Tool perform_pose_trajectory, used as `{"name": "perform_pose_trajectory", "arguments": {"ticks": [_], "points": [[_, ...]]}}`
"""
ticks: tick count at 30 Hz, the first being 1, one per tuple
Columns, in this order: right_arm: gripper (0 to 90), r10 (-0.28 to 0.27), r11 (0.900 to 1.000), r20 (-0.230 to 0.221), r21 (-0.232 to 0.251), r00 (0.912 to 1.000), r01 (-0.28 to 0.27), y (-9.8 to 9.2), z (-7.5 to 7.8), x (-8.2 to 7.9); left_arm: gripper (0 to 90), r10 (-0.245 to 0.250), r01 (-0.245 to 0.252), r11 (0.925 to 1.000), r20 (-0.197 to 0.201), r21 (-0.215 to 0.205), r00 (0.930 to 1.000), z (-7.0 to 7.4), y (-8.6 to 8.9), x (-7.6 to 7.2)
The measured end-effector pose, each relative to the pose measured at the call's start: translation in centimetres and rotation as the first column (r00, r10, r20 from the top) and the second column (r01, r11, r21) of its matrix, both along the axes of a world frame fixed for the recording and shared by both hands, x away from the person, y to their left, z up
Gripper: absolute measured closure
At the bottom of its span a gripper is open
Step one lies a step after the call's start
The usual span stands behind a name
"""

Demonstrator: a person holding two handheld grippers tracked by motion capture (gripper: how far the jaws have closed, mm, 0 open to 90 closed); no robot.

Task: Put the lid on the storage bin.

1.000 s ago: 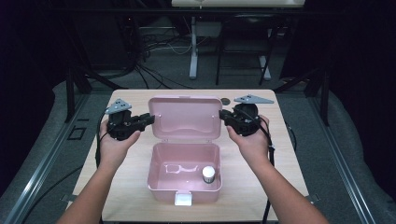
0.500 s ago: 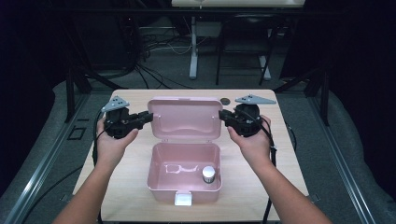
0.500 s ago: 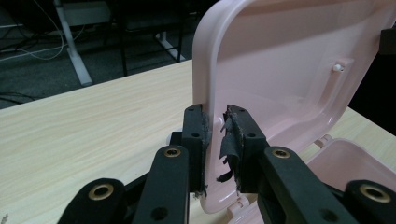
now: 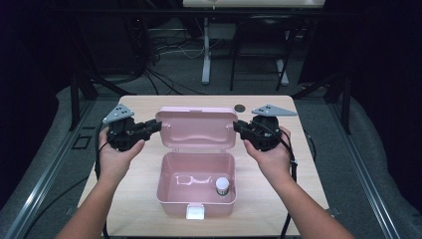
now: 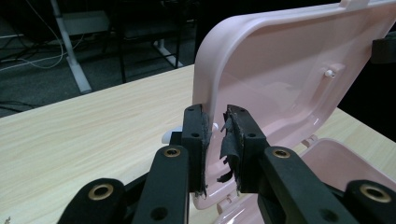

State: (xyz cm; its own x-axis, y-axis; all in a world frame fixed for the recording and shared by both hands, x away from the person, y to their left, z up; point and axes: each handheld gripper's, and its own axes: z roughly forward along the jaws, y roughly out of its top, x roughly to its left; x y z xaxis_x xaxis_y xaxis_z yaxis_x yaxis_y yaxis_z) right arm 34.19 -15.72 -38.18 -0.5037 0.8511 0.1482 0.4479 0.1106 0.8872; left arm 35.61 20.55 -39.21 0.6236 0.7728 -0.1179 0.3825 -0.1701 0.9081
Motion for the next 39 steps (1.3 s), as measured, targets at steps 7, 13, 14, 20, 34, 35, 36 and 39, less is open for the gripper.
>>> {"name": "perform_pose_trajectory", "arguments": {"ticks": [7,13,14,20,34,35,36,39], "points": [[81.7,0.013,1.000,0.011,0.013,0.9999,-0.013,-0.1,-0.1,-1.0,79.1,-0.009,0.009,0.9999,0.006,-0.011,0.9999,0.1,0.3,-1.0],[81.7,0.024,1.000,0.011,0.020,0.9997,-0.024,-0.3,-0.2,-1.6,79.8,-0.013,0.013,0.9998,0.007,-0.016,0.9999,-0.1,0.4,-1.5],[81.6,0.026,0.999,0.008,0.019,0.9996,-0.026,-0.3,-0.2,-1.8,79.9,-0.012,0.012,0.9998,0.006,-0.018,0.9999,-0.1,0.4,-1.6],[81.5,0.036,0.999,0.010,0.035,0.9993,-0.036,-0.5,-0.6,-2.4,79.8,-0.010,0.011,0.9997,0.024,-0.021,0.9996,-0.4,0.4,-2.4],[80.6,0.053,0.997,0.031,0.051,0.9981,-0.055,-0.8,-1.4,-3.7,79.2,-0.025,0.027,0.9989,0.043,-0.037,0.9987,-0.9,0.6,-4.0],[80.4,0.054,0.997,0.029,0.055,0.9981,-0.056,-0.8,-1.4,-3.8,79.2,-0.026,0.027,0.9990,0.040,-0.034,0.9989,-0.9,0.6,-4.0],[80.4,0.056,0.997,0.029,0.057,0.9980,-0.057,-0.9,-1.5,-3.9,79.2,-0.025,0.027,0.9989,0.044,-0.038,0.9987,-1.0,0.6,-4.1],[79.9,0.059,0.996,0.029,0.062,0.9979,-0.060,-0.9,-1.6,-4.0,78.8,-0.028,0.029,0.9990,0.046,-0.034,0.9986,-1.1,0.6,-4.3]]}}
